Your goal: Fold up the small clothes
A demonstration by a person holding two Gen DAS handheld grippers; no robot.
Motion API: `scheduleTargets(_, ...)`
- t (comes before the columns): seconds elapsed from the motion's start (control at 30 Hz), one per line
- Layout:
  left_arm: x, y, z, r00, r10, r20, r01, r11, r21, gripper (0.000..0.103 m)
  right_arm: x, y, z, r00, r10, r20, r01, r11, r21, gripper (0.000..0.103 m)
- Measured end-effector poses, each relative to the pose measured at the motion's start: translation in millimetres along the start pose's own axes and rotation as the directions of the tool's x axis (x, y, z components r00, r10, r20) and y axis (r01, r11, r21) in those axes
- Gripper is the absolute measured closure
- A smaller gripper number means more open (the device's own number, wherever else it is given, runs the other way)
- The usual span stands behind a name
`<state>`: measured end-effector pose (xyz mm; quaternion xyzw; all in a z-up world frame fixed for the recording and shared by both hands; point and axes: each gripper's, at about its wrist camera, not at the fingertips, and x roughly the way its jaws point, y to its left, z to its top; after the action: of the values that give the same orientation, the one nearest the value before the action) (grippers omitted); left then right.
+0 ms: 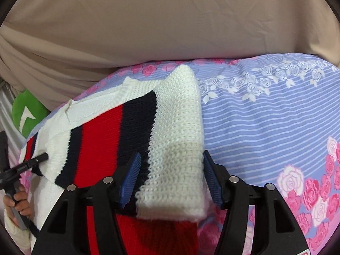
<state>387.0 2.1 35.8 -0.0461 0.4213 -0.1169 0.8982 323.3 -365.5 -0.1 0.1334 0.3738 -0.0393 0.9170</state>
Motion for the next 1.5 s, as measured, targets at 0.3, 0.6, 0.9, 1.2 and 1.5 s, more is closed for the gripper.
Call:
scheduleTargets(0.3,-80.7,1.7,41.4,0.959,-0.054,0.277,0.043,0.998,0.045,0.096,-55.8,22.4,12.6,0.960,0.110,0.257,-0.105,0.994,-0.032,0.089)
scheduleTargets(0.6,-0.4,22.7,6.1,0.997,0.040,0.070,-0.044,0.998,0.051,0.095,-20.2,2.6,4.6,0.995,-0.052,0.087,0.045,0.996,0.071,0.086)
scheduleTargets(0.9,1.2,30.4,-1.1,0.999,0.019,0.039,-0.020,0.999,0.031,0.085,16.0,67.5,-32.5,0.996,-0.076,-0.051,0.060,0.964,-0.260,0.093)
scheduleTargets(1.2,-10.1,45.3,12.4,0.996,-0.057,0.073,0.062,0.996,-0.068,0.028,-31.6,30.6,-12.0,0.997,-0.056,0.061,0.065,0.985,-0.160,0.065)
scheduleTargets(1.5,22.5,20.7,42.9,1.000,-0.025,0.004,0.025,1.000,0.000,0.098,58.4,3.8,78.0,0.995,-0.096,-0.036,0.098,0.993,0.062,0.081)
